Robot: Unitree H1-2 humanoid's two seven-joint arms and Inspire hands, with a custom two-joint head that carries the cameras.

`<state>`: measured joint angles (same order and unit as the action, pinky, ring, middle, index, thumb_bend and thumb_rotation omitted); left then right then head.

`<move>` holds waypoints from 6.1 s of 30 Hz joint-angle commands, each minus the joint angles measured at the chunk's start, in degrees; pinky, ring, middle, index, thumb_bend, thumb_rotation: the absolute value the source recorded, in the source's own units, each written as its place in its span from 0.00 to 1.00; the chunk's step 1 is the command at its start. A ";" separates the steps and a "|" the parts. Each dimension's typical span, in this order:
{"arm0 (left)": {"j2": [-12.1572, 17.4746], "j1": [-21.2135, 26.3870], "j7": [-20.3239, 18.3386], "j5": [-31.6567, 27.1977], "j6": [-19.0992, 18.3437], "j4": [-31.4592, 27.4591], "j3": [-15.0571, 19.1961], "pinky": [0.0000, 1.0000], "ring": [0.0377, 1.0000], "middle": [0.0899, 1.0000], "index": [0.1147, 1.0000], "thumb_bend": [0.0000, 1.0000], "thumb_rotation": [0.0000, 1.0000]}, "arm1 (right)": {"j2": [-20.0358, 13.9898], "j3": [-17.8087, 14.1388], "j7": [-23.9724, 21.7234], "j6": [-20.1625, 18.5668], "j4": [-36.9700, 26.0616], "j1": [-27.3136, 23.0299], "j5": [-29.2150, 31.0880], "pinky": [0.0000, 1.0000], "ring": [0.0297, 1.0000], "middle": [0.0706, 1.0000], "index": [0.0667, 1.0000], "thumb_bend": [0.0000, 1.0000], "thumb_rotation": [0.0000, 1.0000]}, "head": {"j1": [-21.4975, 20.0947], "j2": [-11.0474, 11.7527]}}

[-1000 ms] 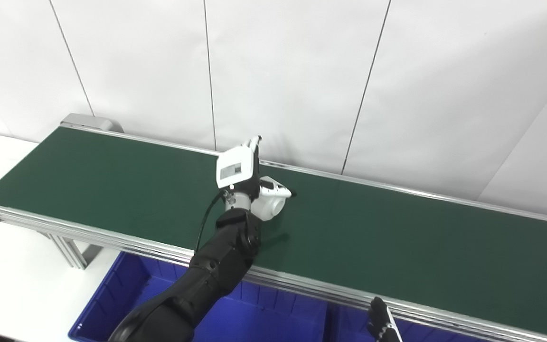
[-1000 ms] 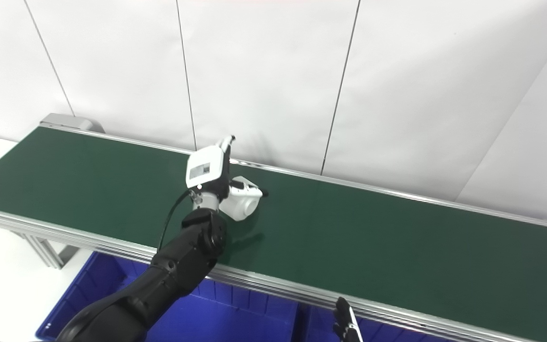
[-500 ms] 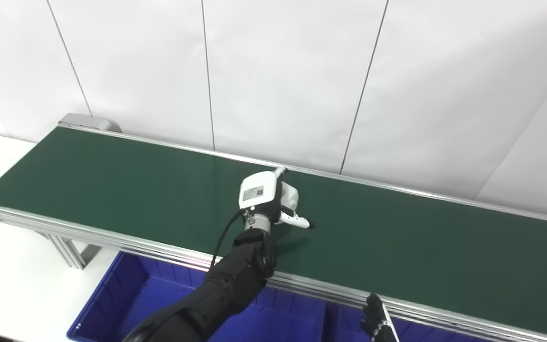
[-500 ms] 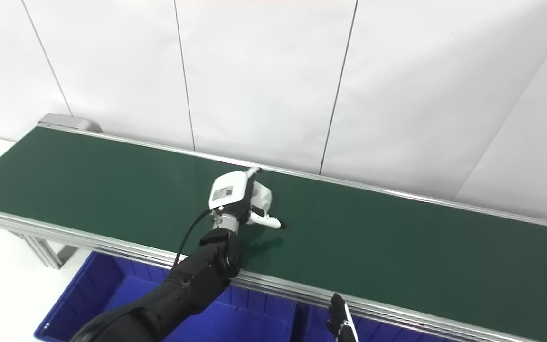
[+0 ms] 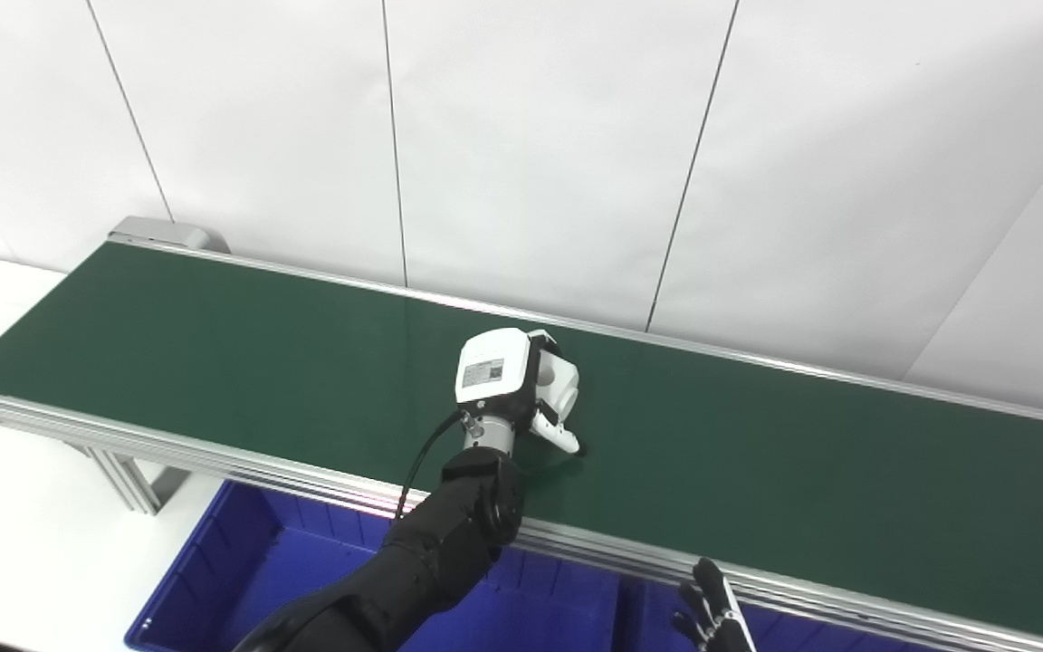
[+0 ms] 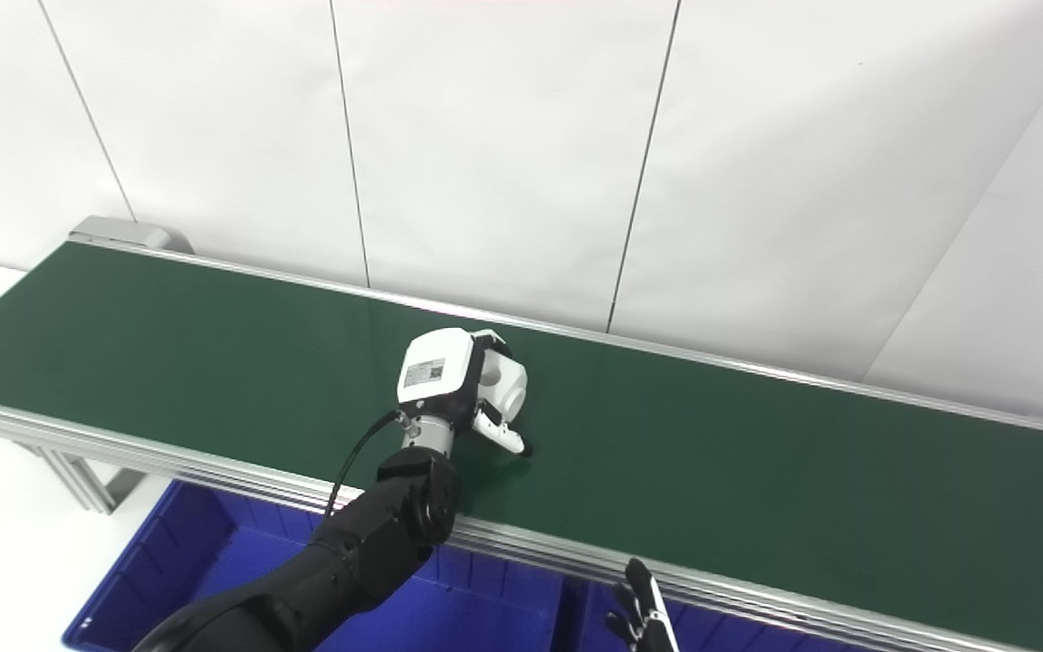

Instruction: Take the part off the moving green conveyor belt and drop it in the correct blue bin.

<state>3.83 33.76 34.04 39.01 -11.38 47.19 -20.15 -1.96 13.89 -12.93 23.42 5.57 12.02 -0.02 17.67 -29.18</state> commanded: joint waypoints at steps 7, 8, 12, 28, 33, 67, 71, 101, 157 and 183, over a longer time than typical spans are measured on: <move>0.71 1.66 1.87 0.66 1.63 -2.86 0.01 0.28 0.35 0.40 0.47 0.50 0.00 | 0.22 0.48 -0.28 2.30 -2.28 -0.12 0.99 0.88 0.95 1.00 1.00 1.00 1.00 | 0.08 -0.17; 0.77 1.58 1.75 0.71 1.58 -3.27 -0.02 0.28 0.35 0.40 0.47 0.50 0.00 | 0.20 0.50 -0.29 2.29 -2.31 -0.11 0.99 0.88 0.95 1.00 1.00 1.00 1.00 | 0.08 -0.17; 1.32 1.27 0.98 1.01 1.77 -5.46 -0.35 0.27 0.34 0.39 0.47 0.50 0.00 | 0.15 0.60 -0.43 2.18 -2.53 -0.11 1.16 0.89 0.95 0.99 1.00 1.00 1.00 | 0.22 -0.72; 10.35 -9.18 -28.39 6.08 -12.58 -52.49 0.44 0.29 0.36 0.43 0.46 0.50 0.00 | -0.76 0.29 -0.82 -1.89 -7.21 -0.95 3.76 0.89 0.95 0.99 1.00 1.00 1.00 | 0.98 -11.13; 11.54 -13.07 -36.28 8.81 -15.29 -63.75 2.25 0.30 0.36 0.42 0.46 0.50 0.00 | -1.87 -0.73 -0.56 -5.96 -10.42 -1.72 5.04 0.85 0.92 0.97 0.97 1.00 1.00 | 3.14 -15.76; 26.33 -45.64 -54.76 3.74 8.44 -73.98 5.08 0.31 0.37 0.44 0.45 0.50 0.00 | -2.02 -2.70 -0.21 -18.34 -20.11 -5.04 6.55 0.80 0.88 0.93 0.94 1.00 1.00 | 8.69 -23.15; 26.45 -45.01 -55.00 3.58 11.32 -69.75 3.66 0.33 0.40 0.46 0.43 0.50 0.00 | -2.12 -2.49 -0.36 -18.59 -20.28 -4.86 6.60 0.81 0.88 0.93 0.94 1.00 1.00 | 8.23 -23.24; 15.82 -35.58 -27.13 17.11 15.11 -42.52 2.63 0.31 0.38 0.47 0.44 0.50 0.00 | -2.56 -2.08 -0.65 -20.26 -22.50 -3.14 6.61 0.83 0.89 0.94 0.95 1.00 0.99 | 5.44 -23.06; 19.52 -34.91 -34.43 17.37 13.10 -40.64 -3.32 0.56 0.70 0.72 0.64 1.00 0.38 | -3.05 -2.00 -0.68 -20.51 -22.95 -3.15 6.70 0.81 0.89 0.94 0.95 1.00 0.99 | 4.56 -23.36; 19.75 -35.65 -39.06 16.20 10.62 -42.24 -3.30 0.99 1.00 1.00 1.00 1.00 0.80 | -3.36 -1.98 -0.56 -21.07 -23.55 -2.94 6.70 0.82 0.89 0.94 0.95 1.00 0.99 | 4.54 -23.63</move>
<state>22.58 -2.53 -4.04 55.47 -0.47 6.77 -23.45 -5.40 11.97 -13.07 2.70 -15.94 9.53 5.79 22.15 -52.82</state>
